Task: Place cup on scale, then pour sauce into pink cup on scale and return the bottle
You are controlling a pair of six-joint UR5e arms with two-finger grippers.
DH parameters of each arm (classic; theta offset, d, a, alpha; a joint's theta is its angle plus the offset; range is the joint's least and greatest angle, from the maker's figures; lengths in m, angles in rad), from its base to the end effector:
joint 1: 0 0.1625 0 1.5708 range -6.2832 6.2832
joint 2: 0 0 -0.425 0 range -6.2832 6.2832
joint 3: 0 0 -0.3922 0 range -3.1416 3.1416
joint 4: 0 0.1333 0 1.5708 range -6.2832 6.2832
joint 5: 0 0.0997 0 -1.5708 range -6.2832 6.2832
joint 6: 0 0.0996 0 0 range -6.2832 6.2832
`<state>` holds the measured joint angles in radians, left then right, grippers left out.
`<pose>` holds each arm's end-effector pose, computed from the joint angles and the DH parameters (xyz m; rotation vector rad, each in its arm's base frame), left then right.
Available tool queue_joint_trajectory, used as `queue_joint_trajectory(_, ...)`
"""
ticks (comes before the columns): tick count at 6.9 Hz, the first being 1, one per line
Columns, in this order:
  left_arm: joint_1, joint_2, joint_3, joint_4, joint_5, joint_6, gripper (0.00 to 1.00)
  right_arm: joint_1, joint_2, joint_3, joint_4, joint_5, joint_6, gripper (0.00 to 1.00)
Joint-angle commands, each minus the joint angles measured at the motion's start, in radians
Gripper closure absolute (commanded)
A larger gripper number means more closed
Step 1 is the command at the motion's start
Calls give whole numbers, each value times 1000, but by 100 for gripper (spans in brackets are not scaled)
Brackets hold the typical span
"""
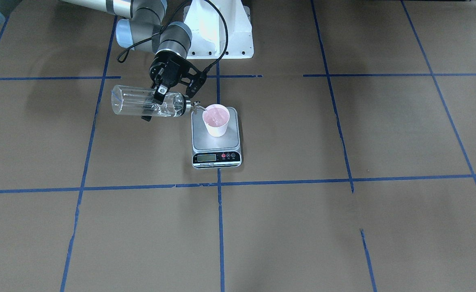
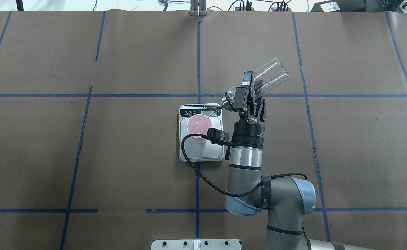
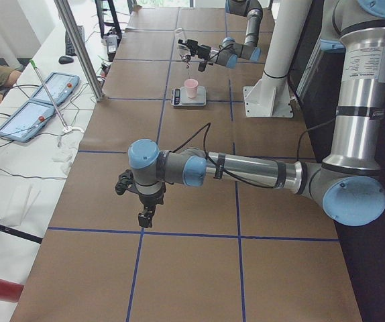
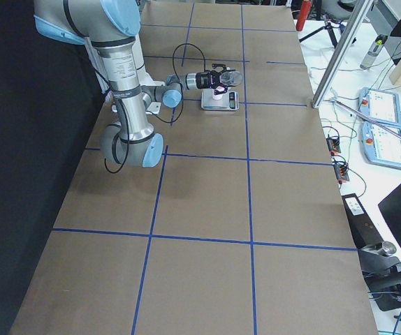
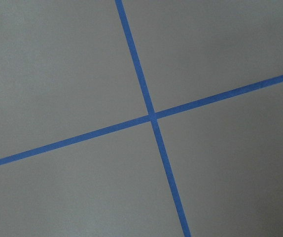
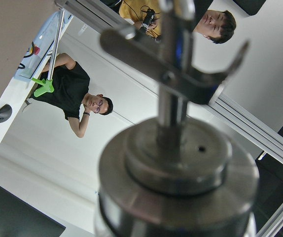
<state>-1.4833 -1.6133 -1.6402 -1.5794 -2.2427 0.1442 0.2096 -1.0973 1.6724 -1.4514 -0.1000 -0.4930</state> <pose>-0.0259 -0.5204 0.6087 0.1353 0.6695 0.2631 -0.5318 -0.3507 0.2560 1.1695 1.2540 -0.8253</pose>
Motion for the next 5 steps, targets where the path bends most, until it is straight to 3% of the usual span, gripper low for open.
queue_joint_trajectory(1,1,-2,-3,2,0,0,0,-7,1,-5,143,35,8,100)
queue_joint_trajectory(5,-6,-2,-4,4,0,0,0,-10,-9,-14,250,101,85,100)
